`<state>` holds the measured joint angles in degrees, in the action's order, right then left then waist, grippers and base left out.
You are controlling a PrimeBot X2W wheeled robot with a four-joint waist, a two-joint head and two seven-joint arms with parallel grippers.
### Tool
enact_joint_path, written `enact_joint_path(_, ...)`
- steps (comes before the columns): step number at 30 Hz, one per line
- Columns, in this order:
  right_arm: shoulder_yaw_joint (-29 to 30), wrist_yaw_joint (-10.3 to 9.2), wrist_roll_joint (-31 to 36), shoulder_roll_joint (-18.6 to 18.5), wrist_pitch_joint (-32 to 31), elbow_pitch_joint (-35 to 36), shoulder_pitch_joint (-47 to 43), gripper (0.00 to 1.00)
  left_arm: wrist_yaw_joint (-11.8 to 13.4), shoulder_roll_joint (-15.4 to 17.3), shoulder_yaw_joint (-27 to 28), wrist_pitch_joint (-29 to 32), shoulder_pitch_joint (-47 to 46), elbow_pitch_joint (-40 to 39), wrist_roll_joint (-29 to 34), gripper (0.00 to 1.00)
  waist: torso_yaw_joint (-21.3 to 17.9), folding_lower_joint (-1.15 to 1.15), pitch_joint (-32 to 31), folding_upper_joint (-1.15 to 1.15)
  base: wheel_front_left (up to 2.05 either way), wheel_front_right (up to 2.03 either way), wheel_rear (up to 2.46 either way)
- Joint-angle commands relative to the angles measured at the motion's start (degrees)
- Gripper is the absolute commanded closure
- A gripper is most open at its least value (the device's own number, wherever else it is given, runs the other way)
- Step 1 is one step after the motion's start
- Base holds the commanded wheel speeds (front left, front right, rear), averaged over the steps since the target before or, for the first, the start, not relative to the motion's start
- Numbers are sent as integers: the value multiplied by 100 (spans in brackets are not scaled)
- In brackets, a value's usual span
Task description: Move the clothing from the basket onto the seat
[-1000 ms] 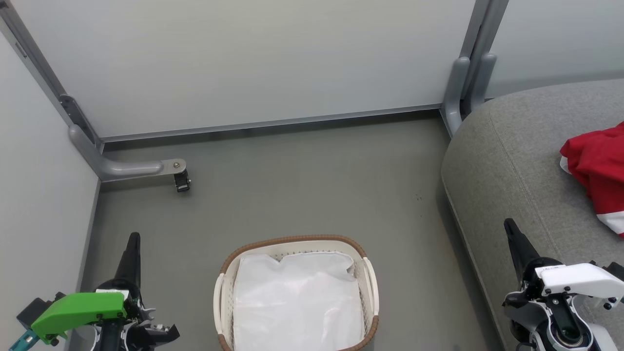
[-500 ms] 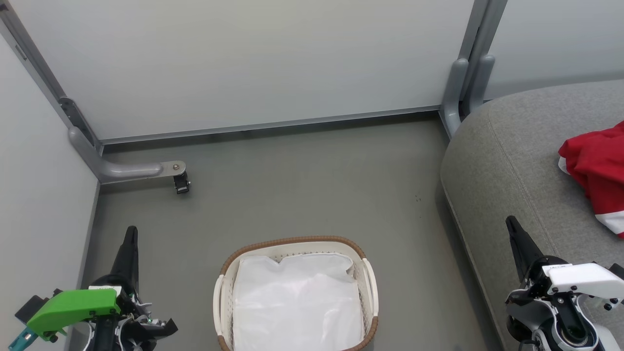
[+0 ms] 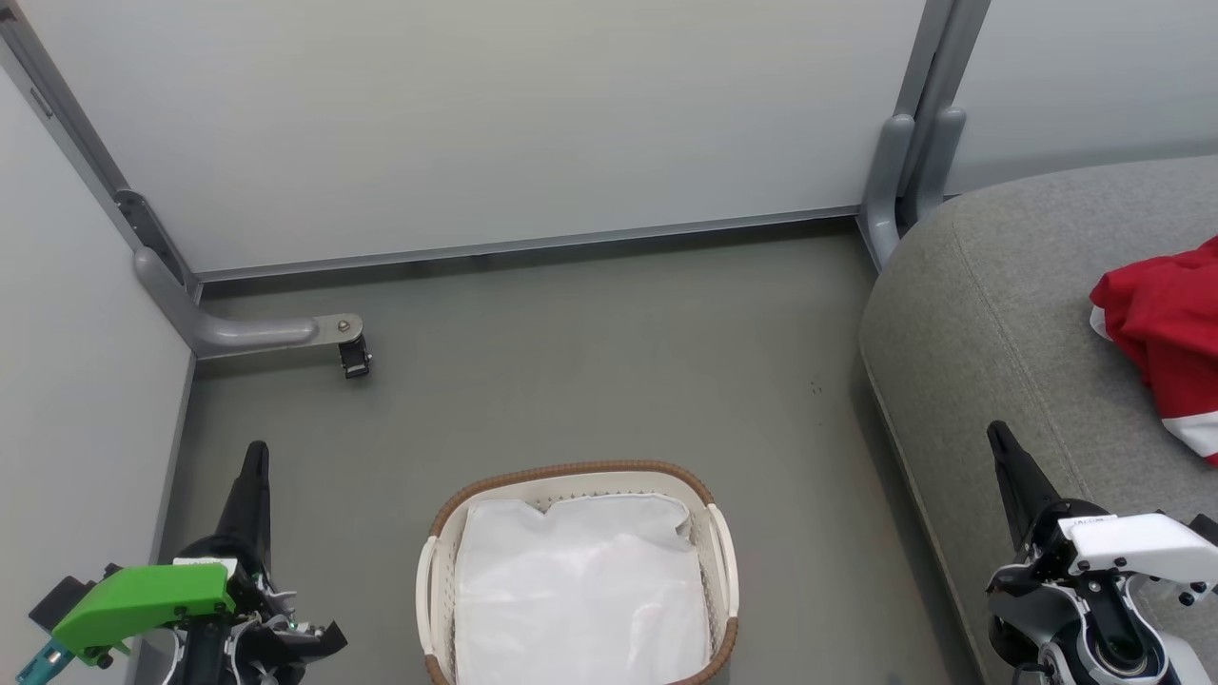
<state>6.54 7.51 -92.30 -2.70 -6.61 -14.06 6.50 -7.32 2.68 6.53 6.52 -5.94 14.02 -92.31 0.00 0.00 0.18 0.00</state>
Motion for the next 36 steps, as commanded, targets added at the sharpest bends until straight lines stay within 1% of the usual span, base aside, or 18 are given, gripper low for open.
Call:
enact_joint_path(1, 11, -4, -21, -34, -8, 22, -60, 100, -33, 37, 11, 24, -58, -7, -19, 100, 0, 0, 0, 0, 0, 0, 0)
enact_joint_path(36, 10, -4, -22, -34, -7, 22, -60, 100, -32, 38, 10, 23, -58, -8, -20, 100, 0, 0, 0, 0, 0, 0, 0)
